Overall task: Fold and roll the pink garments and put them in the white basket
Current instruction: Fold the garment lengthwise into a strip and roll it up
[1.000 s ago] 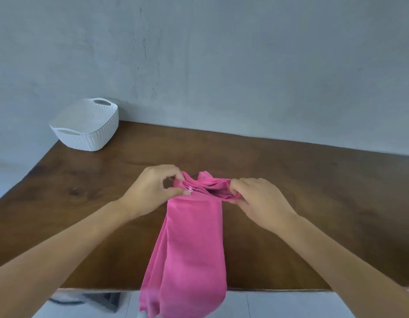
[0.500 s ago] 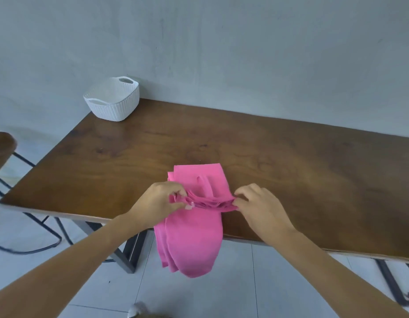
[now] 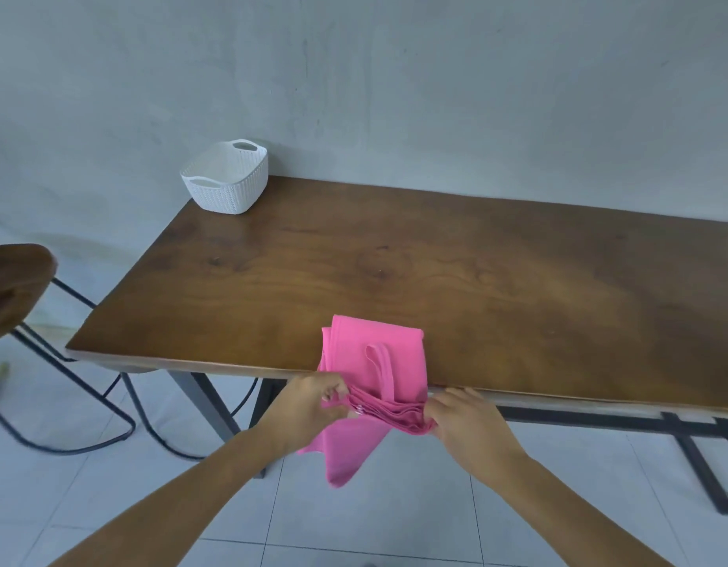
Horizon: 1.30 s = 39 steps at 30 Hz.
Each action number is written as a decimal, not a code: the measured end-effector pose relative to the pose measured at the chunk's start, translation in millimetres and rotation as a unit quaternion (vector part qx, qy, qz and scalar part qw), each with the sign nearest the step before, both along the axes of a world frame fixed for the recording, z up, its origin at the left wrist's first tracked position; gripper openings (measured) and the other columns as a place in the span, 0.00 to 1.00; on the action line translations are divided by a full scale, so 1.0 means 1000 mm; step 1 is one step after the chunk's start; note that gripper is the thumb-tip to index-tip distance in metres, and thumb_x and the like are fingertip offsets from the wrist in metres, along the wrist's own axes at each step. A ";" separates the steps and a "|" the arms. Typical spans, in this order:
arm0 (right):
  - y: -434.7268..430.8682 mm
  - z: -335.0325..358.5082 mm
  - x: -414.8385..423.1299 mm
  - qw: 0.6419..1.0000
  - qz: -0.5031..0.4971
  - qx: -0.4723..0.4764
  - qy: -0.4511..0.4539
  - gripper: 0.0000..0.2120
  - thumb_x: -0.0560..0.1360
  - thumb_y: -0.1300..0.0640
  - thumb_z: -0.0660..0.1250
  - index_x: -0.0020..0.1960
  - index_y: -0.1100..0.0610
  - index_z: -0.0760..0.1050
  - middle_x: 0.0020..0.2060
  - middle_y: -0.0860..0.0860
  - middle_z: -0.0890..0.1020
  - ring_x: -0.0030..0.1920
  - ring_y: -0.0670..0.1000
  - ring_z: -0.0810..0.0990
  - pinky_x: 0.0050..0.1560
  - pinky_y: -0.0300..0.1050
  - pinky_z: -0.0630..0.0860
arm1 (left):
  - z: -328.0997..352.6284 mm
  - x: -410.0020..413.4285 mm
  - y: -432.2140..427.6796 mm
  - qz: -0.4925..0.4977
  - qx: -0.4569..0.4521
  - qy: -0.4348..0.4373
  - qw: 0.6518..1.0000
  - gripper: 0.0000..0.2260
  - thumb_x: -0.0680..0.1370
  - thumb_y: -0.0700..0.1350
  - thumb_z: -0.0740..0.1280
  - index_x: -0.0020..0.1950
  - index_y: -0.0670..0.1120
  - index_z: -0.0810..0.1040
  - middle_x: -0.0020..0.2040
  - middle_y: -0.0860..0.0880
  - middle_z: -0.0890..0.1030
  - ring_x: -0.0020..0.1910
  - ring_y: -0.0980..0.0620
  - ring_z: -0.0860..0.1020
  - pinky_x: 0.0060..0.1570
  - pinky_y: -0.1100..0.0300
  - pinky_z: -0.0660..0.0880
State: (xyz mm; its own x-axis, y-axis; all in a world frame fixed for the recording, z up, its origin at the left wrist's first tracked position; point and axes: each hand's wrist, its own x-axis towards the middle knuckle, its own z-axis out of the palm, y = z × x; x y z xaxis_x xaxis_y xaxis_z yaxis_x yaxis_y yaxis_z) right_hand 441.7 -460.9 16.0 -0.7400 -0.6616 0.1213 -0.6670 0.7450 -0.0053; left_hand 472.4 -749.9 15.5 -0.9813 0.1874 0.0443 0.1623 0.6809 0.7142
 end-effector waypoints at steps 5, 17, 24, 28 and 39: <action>-0.023 0.005 0.046 1.000 0.020 -0.012 0.012 0.17 0.64 0.43 0.79 0.36 0.50 0.73 0.32 0.43 0.75 0.33 0.48 0.76 0.34 0.42 0.75 | 0.005 0.037 -0.024 0.014 0.025 0.016 0.999 0.16 0.73 0.44 0.78 0.37 0.60 0.74 0.41 0.58 0.81 0.43 0.55 0.78 0.44 0.64 0.74; -0.069 0.093 0.088 0.994 -0.054 -0.079 0.060 0.13 0.80 0.43 0.62 0.42 0.49 0.73 0.35 0.42 0.71 0.37 0.49 0.75 0.36 0.42 0.66 | 0.069 0.076 -0.076 -0.013 0.054 0.064 0.996 0.09 0.73 0.51 0.78 0.39 0.51 0.80 0.38 0.56 0.81 0.42 0.55 0.78 0.45 0.56 0.76; -0.079 0.147 0.100 0.995 -0.087 -0.035 -0.015 0.13 0.81 0.42 0.61 0.43 0.49 0.68 0.35 0.42 0.70 0.38 0.48 0.72 0.37 0.46 0.67 | 0.116 0.076 -0.084 -0.033 0.060 0.166 0.984 0.12 0.74 0.49 0.77 0.40 0.47 0.75 0.39 0.53 0.80 0.41 0.53 0.78 0.44 0.56 0.75; -0.083 0.149 0.111 0.992 -0.100 -0.077 -0.011 0.12 0.81 0.44 0.64 0.42 0.48 0.68 0.34 0.42 0.72 0.37 0.44 0.72 0.36 0.44 0.69 | 0.127 0.083 -0.089 -0.049 0.059 0.166 0.983 0.11 0.74 0.51 0.77 0.42 0.48 0.77 0.40 0.53 0.81 0.43 0.53 0.79 0.46 0.52 0.77; -0.109 0.145 0.128 0.973 -0.137 -0.186 0.010 0.04 0.78 0.54 0.71 0.46 0.51 0.78 0.38 0.43 0.80 0.39 0.48 0.77 0.40 0.49 0.76 | 0.132 0.105 -0.104 -0.060 0.039 0.180 0.981 0.10 0.75 0.50 0.76 0.41 0.50 0.76 0.39 0.54 0.80 0.43 0.55 0.79 0.47 0.54 0.77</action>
State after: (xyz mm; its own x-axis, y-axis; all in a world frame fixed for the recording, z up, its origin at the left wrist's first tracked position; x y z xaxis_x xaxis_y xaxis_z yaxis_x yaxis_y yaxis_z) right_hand 569.3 -569.5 161.5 -0.8776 -0.3471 0.3307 -0.4461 0.8438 -0.2982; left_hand 577.4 -853.8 147.9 -0.8698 0.2838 0.4035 0.4904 0.5868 0.6444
